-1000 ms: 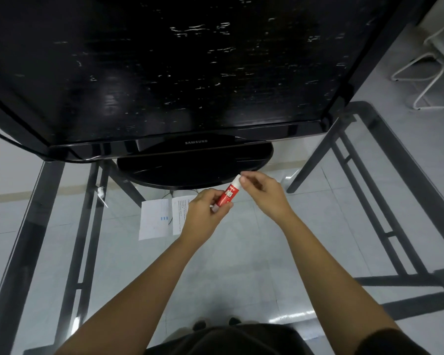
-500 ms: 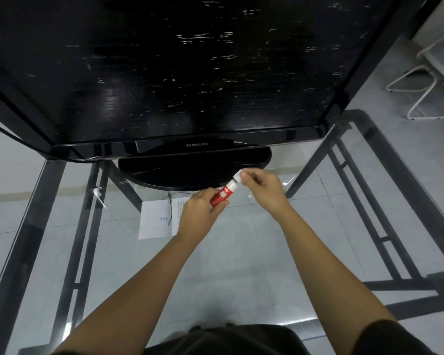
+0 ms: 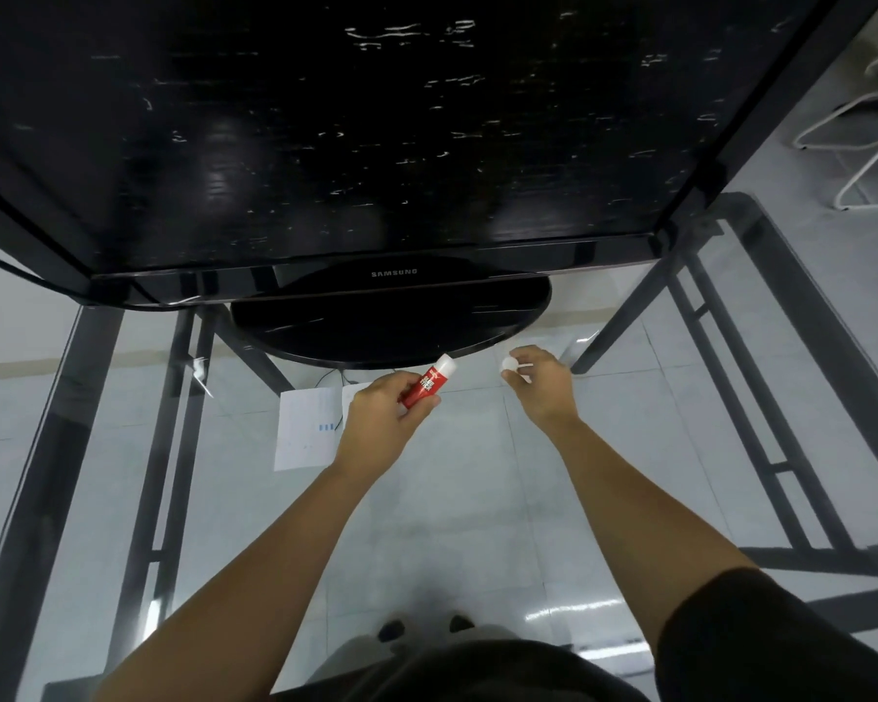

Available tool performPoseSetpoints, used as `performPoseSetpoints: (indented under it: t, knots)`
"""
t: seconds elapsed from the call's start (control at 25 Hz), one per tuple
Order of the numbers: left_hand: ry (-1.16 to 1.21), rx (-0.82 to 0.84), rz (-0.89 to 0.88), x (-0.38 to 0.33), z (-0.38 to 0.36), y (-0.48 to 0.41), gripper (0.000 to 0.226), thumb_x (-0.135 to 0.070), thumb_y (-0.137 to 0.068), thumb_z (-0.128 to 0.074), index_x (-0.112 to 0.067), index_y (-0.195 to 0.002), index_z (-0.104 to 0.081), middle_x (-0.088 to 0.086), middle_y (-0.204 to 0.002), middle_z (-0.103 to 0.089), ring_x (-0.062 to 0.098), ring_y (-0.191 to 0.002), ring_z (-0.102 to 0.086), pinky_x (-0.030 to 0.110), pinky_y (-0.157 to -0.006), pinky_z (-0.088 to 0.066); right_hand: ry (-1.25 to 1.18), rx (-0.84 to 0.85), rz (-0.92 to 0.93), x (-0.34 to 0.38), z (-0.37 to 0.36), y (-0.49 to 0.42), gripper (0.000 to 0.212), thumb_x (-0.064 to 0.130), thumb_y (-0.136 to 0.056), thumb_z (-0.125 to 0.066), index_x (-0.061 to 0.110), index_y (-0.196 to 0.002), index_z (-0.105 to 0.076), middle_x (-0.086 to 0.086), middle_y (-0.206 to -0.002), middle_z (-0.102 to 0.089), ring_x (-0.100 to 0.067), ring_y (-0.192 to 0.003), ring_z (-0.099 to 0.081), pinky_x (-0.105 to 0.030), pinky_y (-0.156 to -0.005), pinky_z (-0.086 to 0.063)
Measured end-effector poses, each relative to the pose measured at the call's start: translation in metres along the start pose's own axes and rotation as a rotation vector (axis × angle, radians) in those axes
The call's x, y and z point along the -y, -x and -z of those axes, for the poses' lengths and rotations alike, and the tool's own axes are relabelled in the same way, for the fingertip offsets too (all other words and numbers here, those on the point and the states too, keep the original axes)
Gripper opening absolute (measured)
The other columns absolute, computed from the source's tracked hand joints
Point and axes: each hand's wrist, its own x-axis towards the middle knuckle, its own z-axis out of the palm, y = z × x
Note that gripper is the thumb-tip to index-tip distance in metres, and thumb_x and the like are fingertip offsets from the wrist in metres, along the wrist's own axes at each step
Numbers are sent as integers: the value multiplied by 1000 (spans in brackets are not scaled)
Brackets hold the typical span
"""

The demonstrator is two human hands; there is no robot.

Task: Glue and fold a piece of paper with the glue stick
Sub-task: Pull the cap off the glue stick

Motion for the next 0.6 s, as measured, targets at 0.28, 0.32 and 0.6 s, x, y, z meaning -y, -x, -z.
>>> performPoseSetpoints:
  t: [0.28, 0.32, 0.6]
  knots:
    - [14, -2, 25, 10, -2, -4, 33, -36, -81, -66, -14, -107, -63, 1, -97, -68, 13, -85, -60, 22, -72, -46, 52, 43, -4, -9, -14, -4, 29, 15, -88, -62, 8, -116, -57, -12, -119, -61, -23, -103, -62, -29, -87, -49]
    - [21, 2, 31, 11, -3, -4, 34, -36, -81, -66, -14, -107, -63, 1, -98, -68, 13, -85, -60, 21, -72, -46, 51, 39, -3, -10, -14, -4, 30, 16, -88, -62, 8, -117, -57, -12, -120, -61, -24, -103, -62, -30, -88, -50]
    - [62, 4, 45, 6, -6, -2, 34, -34, -81, -67, -14, -107, -63, -1, -98, -66, 8, -82, -56, 9, -68, -40, 100, 46, 21, -14, -13, -2, 39, 13, -88, -62, 8, -125, -52, -13, -125, -58, -24, -108, -59, -27, -90, -46]
